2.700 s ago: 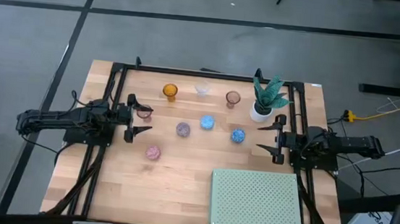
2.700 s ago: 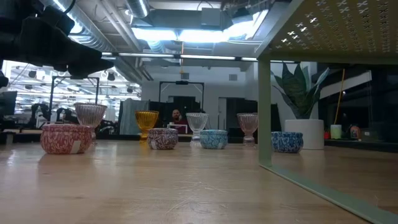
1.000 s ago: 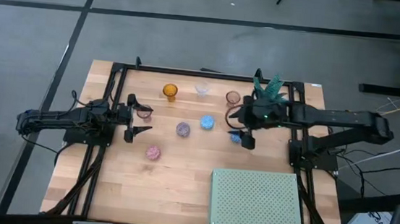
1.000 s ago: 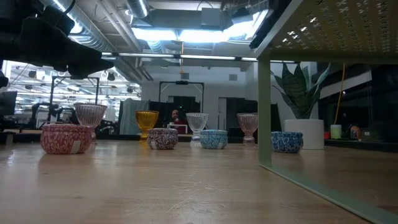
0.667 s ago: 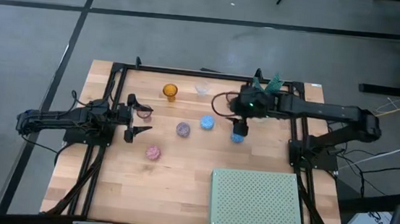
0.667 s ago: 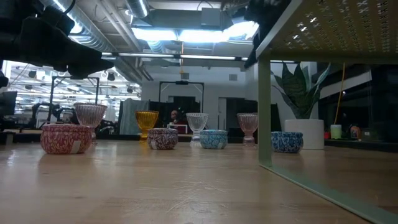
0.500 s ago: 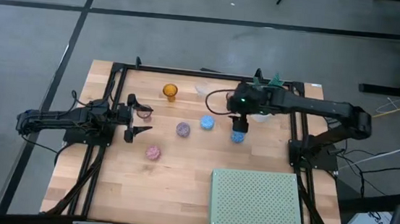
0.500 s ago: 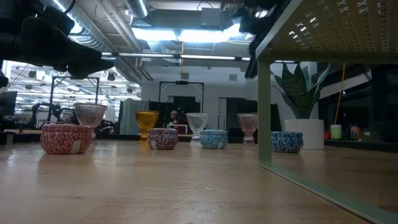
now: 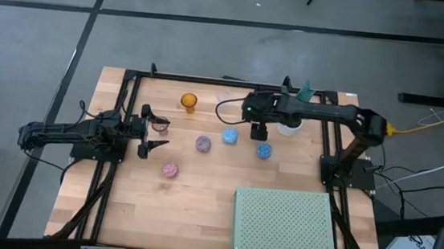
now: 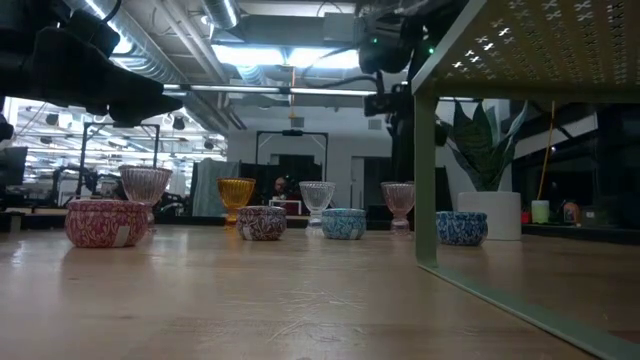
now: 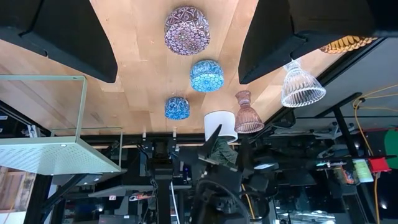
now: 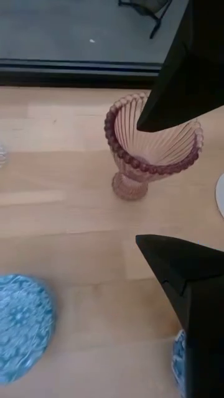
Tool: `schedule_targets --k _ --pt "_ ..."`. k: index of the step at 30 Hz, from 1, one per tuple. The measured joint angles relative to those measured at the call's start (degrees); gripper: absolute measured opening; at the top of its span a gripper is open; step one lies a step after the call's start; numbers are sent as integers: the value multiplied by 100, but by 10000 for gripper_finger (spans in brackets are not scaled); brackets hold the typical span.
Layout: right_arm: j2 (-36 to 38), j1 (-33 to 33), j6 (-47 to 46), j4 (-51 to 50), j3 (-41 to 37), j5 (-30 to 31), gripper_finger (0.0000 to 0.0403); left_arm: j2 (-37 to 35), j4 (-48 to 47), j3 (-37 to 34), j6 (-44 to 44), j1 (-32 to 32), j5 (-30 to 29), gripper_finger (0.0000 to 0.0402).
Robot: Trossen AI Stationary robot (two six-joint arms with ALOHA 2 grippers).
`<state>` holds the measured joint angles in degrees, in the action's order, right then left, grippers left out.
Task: Pick & Place candle stick holders
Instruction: Put the top pink glass candle holder on the shelf
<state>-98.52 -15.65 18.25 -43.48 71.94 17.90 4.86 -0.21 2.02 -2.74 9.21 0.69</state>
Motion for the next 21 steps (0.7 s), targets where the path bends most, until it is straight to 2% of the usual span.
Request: schedule_targets --k 13,16,21 --pt "-323 -163 -307 -50 -19 111 279 0 -4 0 0 0 2 334" --pt "-349 -167 -303 -39 -22 112 255 0 -4 0 0 0 12 334" --pt "-388 -186 -303 -54 -22 112 191 0 -2 1 0 0 33 334"
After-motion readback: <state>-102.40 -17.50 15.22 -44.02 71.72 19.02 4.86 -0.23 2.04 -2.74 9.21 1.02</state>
